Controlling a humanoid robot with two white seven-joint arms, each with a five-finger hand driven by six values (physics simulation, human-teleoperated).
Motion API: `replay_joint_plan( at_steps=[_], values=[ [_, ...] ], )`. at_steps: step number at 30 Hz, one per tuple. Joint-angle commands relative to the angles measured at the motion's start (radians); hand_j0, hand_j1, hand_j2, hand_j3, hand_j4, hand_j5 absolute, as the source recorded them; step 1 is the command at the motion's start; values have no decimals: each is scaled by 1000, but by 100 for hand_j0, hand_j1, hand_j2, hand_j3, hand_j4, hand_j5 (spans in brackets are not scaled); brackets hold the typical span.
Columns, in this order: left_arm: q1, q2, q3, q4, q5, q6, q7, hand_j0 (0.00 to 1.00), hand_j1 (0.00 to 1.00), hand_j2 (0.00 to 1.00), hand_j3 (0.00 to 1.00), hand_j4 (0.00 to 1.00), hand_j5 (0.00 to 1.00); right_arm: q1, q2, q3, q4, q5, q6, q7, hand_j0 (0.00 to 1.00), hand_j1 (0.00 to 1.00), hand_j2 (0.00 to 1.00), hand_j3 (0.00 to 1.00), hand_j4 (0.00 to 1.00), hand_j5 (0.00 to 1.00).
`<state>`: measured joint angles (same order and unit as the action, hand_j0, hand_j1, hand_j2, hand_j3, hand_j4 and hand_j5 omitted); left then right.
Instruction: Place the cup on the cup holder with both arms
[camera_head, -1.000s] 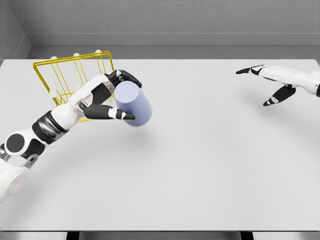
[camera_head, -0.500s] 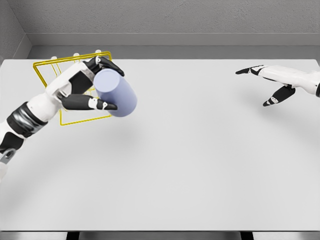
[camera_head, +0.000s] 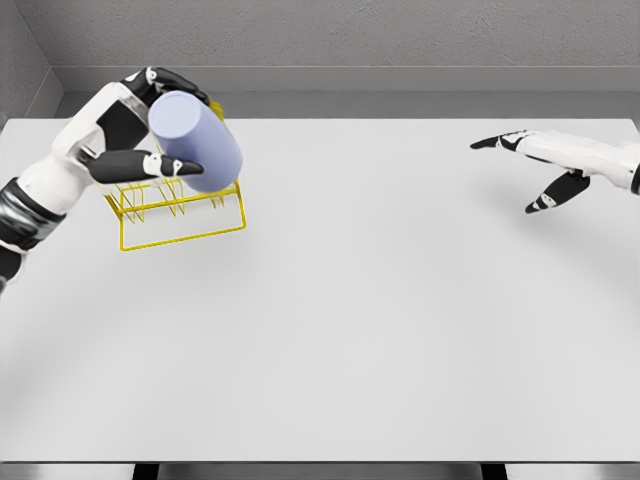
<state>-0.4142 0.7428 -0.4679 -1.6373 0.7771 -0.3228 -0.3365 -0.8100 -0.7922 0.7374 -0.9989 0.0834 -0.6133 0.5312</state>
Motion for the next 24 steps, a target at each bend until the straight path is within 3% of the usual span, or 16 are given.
replay_joint_plan(
  at_steps=[1, 10, 24],
  values=[
    [-2, 0, 2, 17, 5, 1, 4, 45, 45, 45, 45, 45, 45, 0, -1, -1, 0, -7, 2, 0, 100, 100, 100, 100, 100, 100],
    [-8, 1, 49, 30, 10, -2, -1, 45, 45, 45, 45, 45, 45, -2, -1, -1, 0, -8, 2, 0, 100, 100, 100, 100, 100, 100],
    [8, 36, 49, 82, 10, -1, 1, 46, 46, 46, 46, 46, 46, -2, -1, -3, 0, -8, 2, 1, 100, 100, 100, 100, 100, 100]
  ],
)
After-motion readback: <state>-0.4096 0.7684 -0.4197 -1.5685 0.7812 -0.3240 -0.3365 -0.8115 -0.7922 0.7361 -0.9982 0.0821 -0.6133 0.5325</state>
